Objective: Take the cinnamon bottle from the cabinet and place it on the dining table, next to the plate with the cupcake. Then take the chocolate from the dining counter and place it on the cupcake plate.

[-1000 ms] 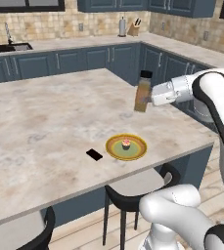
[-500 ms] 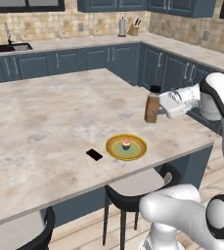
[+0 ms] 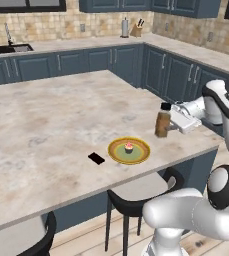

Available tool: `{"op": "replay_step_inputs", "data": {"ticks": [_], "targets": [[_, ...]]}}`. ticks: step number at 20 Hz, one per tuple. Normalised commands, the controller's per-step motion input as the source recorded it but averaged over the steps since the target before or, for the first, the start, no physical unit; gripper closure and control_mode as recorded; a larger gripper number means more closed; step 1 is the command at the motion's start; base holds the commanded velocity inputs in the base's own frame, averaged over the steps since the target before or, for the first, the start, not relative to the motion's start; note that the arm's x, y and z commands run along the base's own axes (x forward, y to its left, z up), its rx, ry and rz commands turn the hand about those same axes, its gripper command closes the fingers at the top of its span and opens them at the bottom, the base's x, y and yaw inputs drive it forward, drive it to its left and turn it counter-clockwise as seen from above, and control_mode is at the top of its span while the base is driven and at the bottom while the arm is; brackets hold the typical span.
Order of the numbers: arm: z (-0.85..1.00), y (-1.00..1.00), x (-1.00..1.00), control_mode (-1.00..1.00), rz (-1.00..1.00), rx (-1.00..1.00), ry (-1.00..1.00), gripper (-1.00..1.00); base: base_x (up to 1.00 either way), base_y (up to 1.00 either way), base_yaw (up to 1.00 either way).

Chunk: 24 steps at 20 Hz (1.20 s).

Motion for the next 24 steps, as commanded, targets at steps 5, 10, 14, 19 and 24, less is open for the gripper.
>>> {"op": "replay_step_inputs", "data": {"ticks": [5,10,14,19,24], "targets": [[-0.37,-0.51,0.15,-1.0,0.1,0.0,-0.02,1.0,0.0,0.0,0.0],[-0.31,-0.48,0.26,-1.0,0.06,0.05,-0.01,1.0,0.0,0.0,0.0],[-0.4,-0.3,0.41,-1.0,0.0,0.01,0.0,1.0,0.0,0.0,0.0],[-0.52,-0.08,0.43,-1.0,0.0,-0.02,0.0,1.0,0.0,0.0,0.0],[-0.36,-0.08,0.42,-1.0,0.0,0.0,-0.02,1.0,0.0,0.0,0.0]]}}
